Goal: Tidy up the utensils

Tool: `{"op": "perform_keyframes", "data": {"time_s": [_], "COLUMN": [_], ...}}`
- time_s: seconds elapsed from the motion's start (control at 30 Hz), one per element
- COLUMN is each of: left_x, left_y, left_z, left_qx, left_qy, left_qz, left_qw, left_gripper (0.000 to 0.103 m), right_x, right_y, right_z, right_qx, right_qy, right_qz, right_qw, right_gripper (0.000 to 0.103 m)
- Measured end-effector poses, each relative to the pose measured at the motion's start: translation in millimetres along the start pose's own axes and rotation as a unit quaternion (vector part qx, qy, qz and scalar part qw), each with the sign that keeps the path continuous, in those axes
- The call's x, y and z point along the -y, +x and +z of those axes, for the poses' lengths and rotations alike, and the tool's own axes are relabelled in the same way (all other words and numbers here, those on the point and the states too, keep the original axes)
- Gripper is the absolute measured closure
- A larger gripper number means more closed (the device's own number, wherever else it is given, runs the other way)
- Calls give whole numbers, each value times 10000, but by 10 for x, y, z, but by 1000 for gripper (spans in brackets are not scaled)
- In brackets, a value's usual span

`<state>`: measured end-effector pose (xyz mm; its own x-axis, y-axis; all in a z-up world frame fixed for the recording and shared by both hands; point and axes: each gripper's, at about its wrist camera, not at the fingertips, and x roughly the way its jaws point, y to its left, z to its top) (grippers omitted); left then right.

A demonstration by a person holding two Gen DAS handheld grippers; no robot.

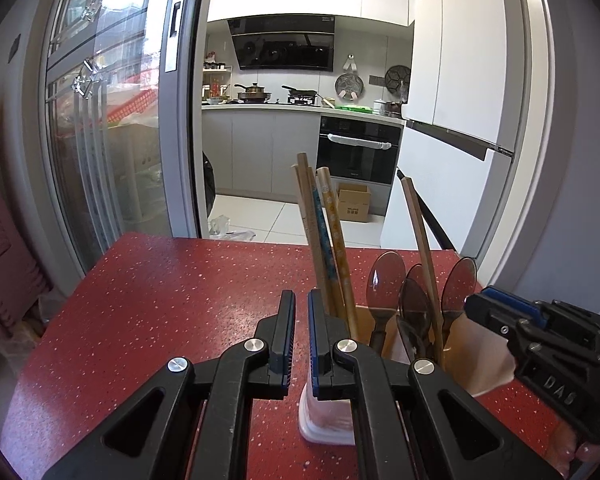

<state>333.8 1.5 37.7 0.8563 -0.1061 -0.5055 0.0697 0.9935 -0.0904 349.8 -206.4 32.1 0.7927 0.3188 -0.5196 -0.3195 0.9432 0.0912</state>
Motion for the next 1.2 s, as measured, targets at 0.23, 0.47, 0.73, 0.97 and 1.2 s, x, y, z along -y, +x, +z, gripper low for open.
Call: {"op": "perform_keyframes", "data": {"time_s": [0.23, 0.47, 0.73, 0.97, 1.2], "left_x": [-23, 30, 11, -54, -121], "left_y": [-136, -344, -544, -733, -880], "left_z": [-64, -185, -374, -566, -772], "left_qx": [-184, -320, -588, -748, -949], "left_qy": [-65, 141, 238, 203, 207], "left_qz": [19, 11, 34, 0, 17], "left_qw": [9998, 9994, 9980, 9970, 9953], "left_gripper": [68, 68, 68, 68, 13], "right_x": [0, -48, -77, -96, -129], "right_y": [-176, -347, -537, -608, -645], "right_z": [-63, -187, -398, -680, -963], "right_qx": [-91, -245, -557, -942, -1284], "right_qy": [249, 421, 671, 894, 1044], "right_qz": [120, 158, 258, 274, 186], "right_qw": [9996, 9987, 9959, 9912, 9860], "right_gripper": [76, 73, 68, 67, 67]}}
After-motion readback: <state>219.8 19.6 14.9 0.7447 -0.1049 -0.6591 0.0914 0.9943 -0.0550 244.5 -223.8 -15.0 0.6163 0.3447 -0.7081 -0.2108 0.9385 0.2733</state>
